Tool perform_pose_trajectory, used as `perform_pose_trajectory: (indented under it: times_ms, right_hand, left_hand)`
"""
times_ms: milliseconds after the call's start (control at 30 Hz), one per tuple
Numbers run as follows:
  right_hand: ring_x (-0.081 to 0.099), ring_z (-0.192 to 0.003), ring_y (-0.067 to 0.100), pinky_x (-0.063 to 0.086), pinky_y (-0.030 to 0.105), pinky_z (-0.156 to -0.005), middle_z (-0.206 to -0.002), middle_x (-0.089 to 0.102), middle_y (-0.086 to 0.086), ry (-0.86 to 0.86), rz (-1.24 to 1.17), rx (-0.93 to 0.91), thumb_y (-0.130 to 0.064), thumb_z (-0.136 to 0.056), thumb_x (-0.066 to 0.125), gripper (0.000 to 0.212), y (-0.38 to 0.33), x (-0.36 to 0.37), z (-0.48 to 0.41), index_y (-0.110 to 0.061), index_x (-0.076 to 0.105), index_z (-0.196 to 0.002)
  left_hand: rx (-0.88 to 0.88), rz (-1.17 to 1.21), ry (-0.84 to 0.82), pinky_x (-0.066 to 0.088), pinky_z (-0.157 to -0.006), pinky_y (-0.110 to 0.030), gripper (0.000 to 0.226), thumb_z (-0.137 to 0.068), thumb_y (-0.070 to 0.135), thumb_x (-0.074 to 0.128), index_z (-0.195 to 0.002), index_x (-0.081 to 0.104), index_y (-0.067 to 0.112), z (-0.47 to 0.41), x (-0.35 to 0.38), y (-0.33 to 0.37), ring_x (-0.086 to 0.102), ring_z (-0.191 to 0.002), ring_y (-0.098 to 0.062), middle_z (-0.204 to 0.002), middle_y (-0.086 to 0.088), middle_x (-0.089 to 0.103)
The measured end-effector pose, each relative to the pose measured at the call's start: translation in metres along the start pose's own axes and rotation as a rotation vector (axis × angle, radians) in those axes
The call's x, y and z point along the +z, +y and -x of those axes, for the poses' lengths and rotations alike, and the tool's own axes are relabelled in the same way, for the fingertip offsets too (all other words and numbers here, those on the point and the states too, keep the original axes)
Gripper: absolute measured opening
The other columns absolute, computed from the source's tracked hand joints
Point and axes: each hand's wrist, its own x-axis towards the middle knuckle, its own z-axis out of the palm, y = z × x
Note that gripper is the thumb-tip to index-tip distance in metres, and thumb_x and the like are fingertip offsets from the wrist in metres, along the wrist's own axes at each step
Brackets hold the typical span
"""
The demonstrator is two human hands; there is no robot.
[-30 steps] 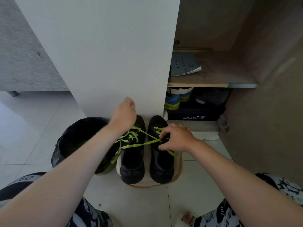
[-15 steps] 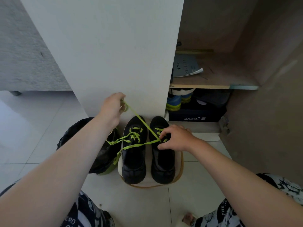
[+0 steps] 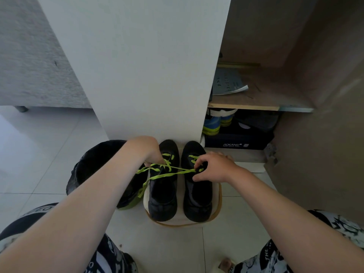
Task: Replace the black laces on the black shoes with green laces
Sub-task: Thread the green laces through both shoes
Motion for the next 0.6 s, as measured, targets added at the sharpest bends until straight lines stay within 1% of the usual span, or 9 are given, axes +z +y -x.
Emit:
perform_pose_trajectory:
  times_ms: [67,133,200,267,333,400,500,533,600]
  right_hand:
    - [0.044,-0.124,0.023,0.029,0.047,-0.104,-0.122,0.055,-0.010,-0.005,-0.019,0.009,-0.069,-0.066,0.074,0.043,0.001,-0.001,0.000,-0.048,0.065,-0.103]
    - [0.044,-0.124,0.022,0.029,0.046,-0.103,-0.122,0.056,-0.011,-0.003,-0.020,0.007,-0.070,-0.066,0.074,0.043,0.001,0.000,-0.001,-0.048,0.065,-0.103]
    - [0.046,-0.123,0.022,0.030,0.046,-0.102,-0.122,0.057,-0.011,-0.002,-0.018,0.001,-0.070,-0.066,0.074,0.043,-0.001,0.001,-0.003,-0.049,0.065,-0.103]
    - [0.048,-0.122,0.021,0.033,0.045,-0.103,-0.124,0.056,-0.011,-0.025,-0.037,-0.004,-0.068,-0.066,0.076,0.044,-0.001,0.000,-0.005,-0.049,0.064,-0.104]
    - [0.050,-0.121,0.019,0.040,0.044,-0.103,-0.127,0.052,-0.009,-0.089,-0.075,-0.020,-0.058,-0.066,0.083,0.049,0.003,-0.001,-0.005,-0.049,0.062,-0.109]
    - [0.051,-0.118,0.018,0.046,0.039,-0.100,-0.129,0.047,-0.007,-0.116,-0.102,-0.041,-0.045,-0.067,0.088,0.058,0.008,-0.001,-0.004,-0.045,0.059,-0.117]
    - [0.052,-0.109,0.016,0.048,0.031,-0.089,-0.121,0.048,-0.005,-0.058,-0.184,-0.010,-0.030,-0.074,0.083,0.059,0.011,0.002,-0.001,-0.033,0.053,-0.124]
    - [0.054,-0.105,0.016,0.049,0.031,-0.085,-0.116,0.050,-0.005,-0.041,-0.194,0.011,-0.028,-0.076,0.079,0.056,0.010,0.004,0.001,-0.031,0.051,-0.123]
    - [0.056,-0.098,0.015,0.051,0.032,-0.080,-0.108,0.054,-0.005,-0.020,-0.187,0.045,-0.029,-0.078,0.074,0.046,0.011,0.008,0.002,-0.028,0.051,-0.117]
  left_hand:
    - [-0.001,-0.044,-0.035,0.043,-0.085,-0.032,0.052,-0.092,0.063,0.049,-0.070,0.073,0.022,0.001,-0.004,-0.003,0.062,-0.082,-0.016,-0.073,0.004,0.065]
    - [-0.030,-0.106,-0.003,0.043,-0.084,-0.034,0.050,-0.091,0.064,0.051,-0.069,0.074,0.025,0.000,-0.007,-0.006,0.059,-0.087,-0.019,-0.078,0.006,0.059]
    - [-0.115,-0.168,0.094,0.044,-0.069,-0.032,0.030,-0.087,0.050,0.063,-0.074,0.069,0.023,0.000,-0.006,-0.005,0.058,-0.078,-0.020,-0.080,0.006,0.059]
    - [-0.174,-0.229,0.171,0.034,-0.052,-0.026,0.012,-0.087,0.031,0.061,-0.085,0.064,0.020,0.004,-0.002,0.002,0.053,-0.065,-0.016,-0.079,0.005,0.058]
    - [-0.166,-0.299,0.185,0.030,-0.048,-0.025,0.015,-0.092,0.029,0.055,-0.095,0.065,0.019,0.003,0.006,0.008,0.049,-0.061,-0.014,-0.076,0.006,0.055]
    - [-0.114,-0.341,0.156,0.036,-0.056,-0.026,0.031,-0.096,0.044,0.051,-0.101,0.069,0.020,0.003,0.012,0.014,0.051,-0.065,-0.014,-0.077,0.006,0.055]
    - [0.009,-0.196,0.036,0.042,-0.072,-0.031,0.061,-0.088,0.074,0.042,-0.075,0.074,0.024,-0.002,0.014,0.016,0.058,-0.084,-0.018,-0.085,0.007,0.060]
    - [0.057,-0.135,0.029,0.043,-0.075,-0.033,0.063,-0.086,0.076,0.043,-0.069,0.073,0.023,-0.001,0.013,0.016,0.059,-0.087,-0.017,-0.084,0.009,0.061]
    - [0.112,-0.068,0.052,0.044,-0.076,-0.033,0.054,-0.087,0.069,0.050,-0.067,0.071,0.023,0.001,0.008,0.014,0.059,-0.084,-0.016,-0.077,0.011,0.060]
